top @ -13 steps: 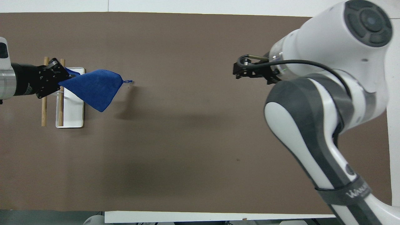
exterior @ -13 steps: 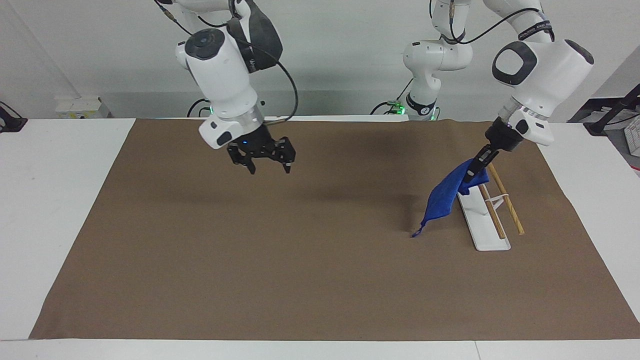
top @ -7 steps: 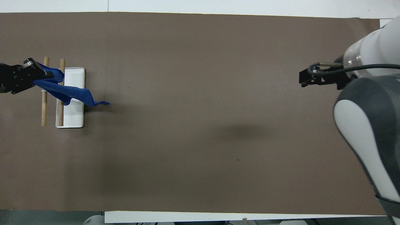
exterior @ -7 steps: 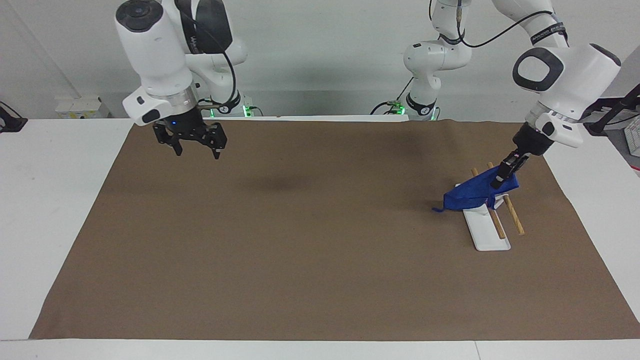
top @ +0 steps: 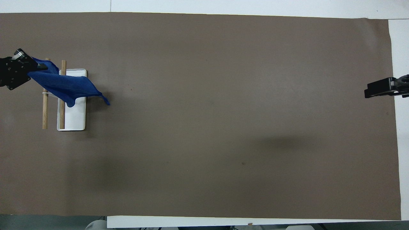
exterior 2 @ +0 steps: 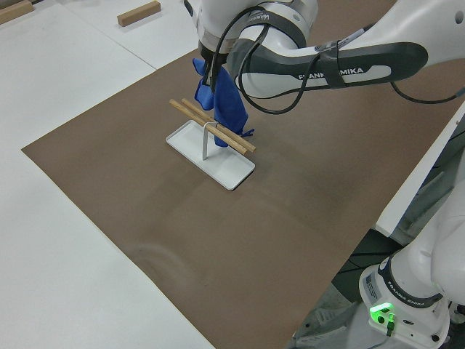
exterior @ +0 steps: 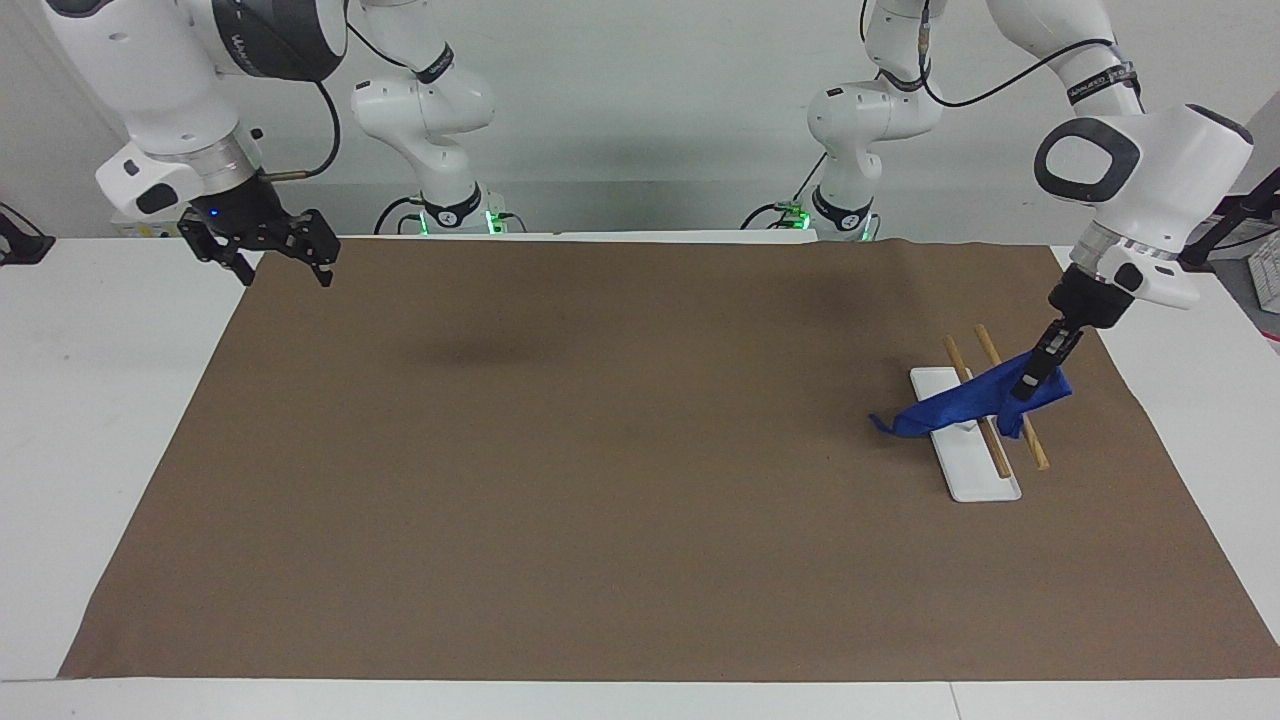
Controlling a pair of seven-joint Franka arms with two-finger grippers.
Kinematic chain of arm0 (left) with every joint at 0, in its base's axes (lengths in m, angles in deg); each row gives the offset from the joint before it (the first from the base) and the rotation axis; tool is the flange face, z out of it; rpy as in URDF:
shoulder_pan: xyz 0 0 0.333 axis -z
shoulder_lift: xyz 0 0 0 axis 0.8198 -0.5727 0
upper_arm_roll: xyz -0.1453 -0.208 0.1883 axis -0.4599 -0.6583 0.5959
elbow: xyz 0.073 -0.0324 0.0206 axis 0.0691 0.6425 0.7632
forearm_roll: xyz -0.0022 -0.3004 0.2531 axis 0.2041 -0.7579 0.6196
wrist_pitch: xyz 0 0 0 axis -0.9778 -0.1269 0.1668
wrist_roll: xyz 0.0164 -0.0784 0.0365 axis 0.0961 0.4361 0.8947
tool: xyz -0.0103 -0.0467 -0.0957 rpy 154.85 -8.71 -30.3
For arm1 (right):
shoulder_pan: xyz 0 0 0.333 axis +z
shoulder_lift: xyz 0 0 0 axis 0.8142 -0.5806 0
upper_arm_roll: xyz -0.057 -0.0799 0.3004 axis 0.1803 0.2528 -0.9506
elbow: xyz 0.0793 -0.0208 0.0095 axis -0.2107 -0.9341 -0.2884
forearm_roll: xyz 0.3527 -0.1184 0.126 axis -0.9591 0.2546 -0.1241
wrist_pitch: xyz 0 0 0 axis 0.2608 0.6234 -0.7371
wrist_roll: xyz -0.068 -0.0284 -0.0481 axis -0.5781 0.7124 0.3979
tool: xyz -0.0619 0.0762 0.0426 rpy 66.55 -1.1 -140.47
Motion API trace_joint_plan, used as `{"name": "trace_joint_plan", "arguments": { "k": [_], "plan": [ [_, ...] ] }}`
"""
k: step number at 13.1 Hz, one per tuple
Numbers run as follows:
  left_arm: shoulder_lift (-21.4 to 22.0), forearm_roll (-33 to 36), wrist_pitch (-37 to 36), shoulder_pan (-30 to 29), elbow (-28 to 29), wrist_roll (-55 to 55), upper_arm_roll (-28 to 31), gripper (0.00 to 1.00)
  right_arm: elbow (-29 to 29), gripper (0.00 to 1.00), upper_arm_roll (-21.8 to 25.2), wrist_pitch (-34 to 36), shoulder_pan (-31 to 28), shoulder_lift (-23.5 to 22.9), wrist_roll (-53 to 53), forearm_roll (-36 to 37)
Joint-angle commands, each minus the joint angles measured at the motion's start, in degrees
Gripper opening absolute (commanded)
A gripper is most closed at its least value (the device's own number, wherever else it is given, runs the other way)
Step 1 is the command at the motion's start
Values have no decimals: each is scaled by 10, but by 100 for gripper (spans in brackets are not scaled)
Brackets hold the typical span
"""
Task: Right arm passes towel to left arm to hang
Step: 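Drape the towel over the white rack with the left gripper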
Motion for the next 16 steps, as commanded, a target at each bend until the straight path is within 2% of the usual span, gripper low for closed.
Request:
{"name": "trace_joint_plan", "arguments": {
  "k": [1, 3, 6, 8, 10, 12, 16],
  "plan": [
    [-14, -7, 35, 0, -18, 116, -1, 0, -3, 99, 12, -5, -5, -2, -40, -2],
    [-24, -5, 76, 3, -24, 209, 0, 0, 39, 99, 10, 46, -5, -20, -33, -3],
    [-23, -7, 80, -4, -21, 249, 0, 0, 45, 99, 3, 60, -7, -28, -28, -3],
    [-18, -7, 80, -7, -10, 280, 2, 0, 45, 99, -35, 60, -41, -27, -23, -3],
    [-18, -5, 81, -26, -10, 267, 2, 0, 45, 99, -41, 60, -46, -26, -22, -3],
    [-16, -4, 74, -57, -8, 182, 0, 0, 45, 99, -38, 60, -45, -21, -22, -3],
    [-16, -4, 77, -63, -4, 118, 2, 0, 44, 99, -38, 60, -43, -20, -22, -4]
  ]
}}
